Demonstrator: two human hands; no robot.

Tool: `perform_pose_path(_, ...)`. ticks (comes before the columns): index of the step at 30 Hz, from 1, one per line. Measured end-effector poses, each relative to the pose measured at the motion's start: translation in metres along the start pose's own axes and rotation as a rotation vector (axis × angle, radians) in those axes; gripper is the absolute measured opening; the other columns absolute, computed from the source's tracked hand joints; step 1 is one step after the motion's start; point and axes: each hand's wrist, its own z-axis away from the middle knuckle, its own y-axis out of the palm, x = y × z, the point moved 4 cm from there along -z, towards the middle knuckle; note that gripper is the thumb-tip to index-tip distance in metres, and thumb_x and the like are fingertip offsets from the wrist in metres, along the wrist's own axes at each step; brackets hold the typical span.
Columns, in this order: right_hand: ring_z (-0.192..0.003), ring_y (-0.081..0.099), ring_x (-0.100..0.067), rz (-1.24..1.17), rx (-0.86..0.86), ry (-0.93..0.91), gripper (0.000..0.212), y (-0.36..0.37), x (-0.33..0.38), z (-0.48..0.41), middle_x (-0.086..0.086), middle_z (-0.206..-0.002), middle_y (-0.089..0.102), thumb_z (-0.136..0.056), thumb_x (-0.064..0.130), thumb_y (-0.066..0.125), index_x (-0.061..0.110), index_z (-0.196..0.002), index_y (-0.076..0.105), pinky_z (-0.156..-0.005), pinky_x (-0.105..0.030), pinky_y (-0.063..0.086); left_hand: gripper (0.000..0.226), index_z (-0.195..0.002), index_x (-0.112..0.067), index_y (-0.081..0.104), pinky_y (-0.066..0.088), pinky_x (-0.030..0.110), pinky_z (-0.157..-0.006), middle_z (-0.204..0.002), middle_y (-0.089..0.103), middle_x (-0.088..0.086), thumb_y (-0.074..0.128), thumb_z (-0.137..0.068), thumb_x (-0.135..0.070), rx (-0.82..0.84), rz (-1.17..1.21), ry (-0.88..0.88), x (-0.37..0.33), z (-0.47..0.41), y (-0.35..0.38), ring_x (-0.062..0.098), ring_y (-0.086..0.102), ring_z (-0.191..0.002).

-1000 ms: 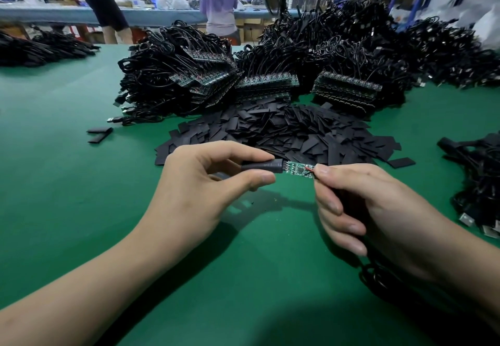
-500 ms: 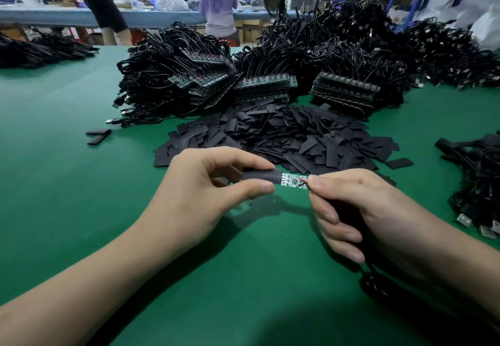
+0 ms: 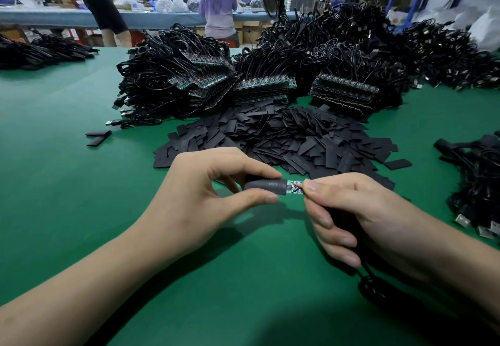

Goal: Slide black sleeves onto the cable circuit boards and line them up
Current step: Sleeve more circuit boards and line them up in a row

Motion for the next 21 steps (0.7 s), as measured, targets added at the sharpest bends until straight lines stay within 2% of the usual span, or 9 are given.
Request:
perform_pose_path(7,-0.038,0.040,-0.016,0.026,0.039,-0.018,0.043,0.005,0.000,0.000,-0.004,-0.048,0.042,-0.098,0.041,0.052,0.012,-0.067,0.058,-0.043,-0.021,0.036,0.022,-0.103,-0.025,0.079,0.052,0.024,-0.073,-0.086,0.071,-0.012,0.078,-0.082,-0.033,-0.009,-0.039,0.086,-0.009,0.001,0.003,0.013,0.066,-0.077)
perform_pose_path(11,-0.044,0.046,-0.017,0.158,-0.090,-0.109,0.028,-0.001,0.006,-0.001,-0.004,-0.054,0.052,-0.095,0.041,0.058,0.019,-0.082,0.068,-0.045,-0.026,0.036,0.019,-0.102,-0.025,0.080,0.052,0.024,-0.071,-0.087,0.072,-0.011,0.079,-0.084,-0.032,-0.050,-0.058,0.087,-0.010,0.001,0.001,0.014,0.066,-0.077)
perform_pose_path(14,-0.046,0.049,-0.016,0.198,-0.137,-0.156,0.022,-0.005,0.008,0.000,-0.003,-0.056,0.056,-0.095,0.037,0.059,0.021,-0.083,0.069,-0.045,-0.026,0.038,0.019,-0.102,-0.025,0.079,0.051,0.021,-0.071,-0.087,0.071,-0.013,0.077,-0.084,-0.031,-0.073,-0.075,0.099,-0.012,0.002,0.001,0.011,0.066,-0.079)
perform_pose_path(21,-0.044,0.046,-0.016,0.106,-0.079,-0.108,0.022,-0.004,0.004,0.001,-0.003,-0.052,0.053,-0.093,0.034,0.063,0.016,-0.082,0.069,-0.047,-0.026,0.039,0.019,-0.102,-0.019,0.079,0.048,0.014,-0.078,-0.089,0.071,-0.008,0.077,-0.085,-0.026,-0.053,-0.087,0.139,-0.016,0.003,0.002,0.008,0.067,-0.081)
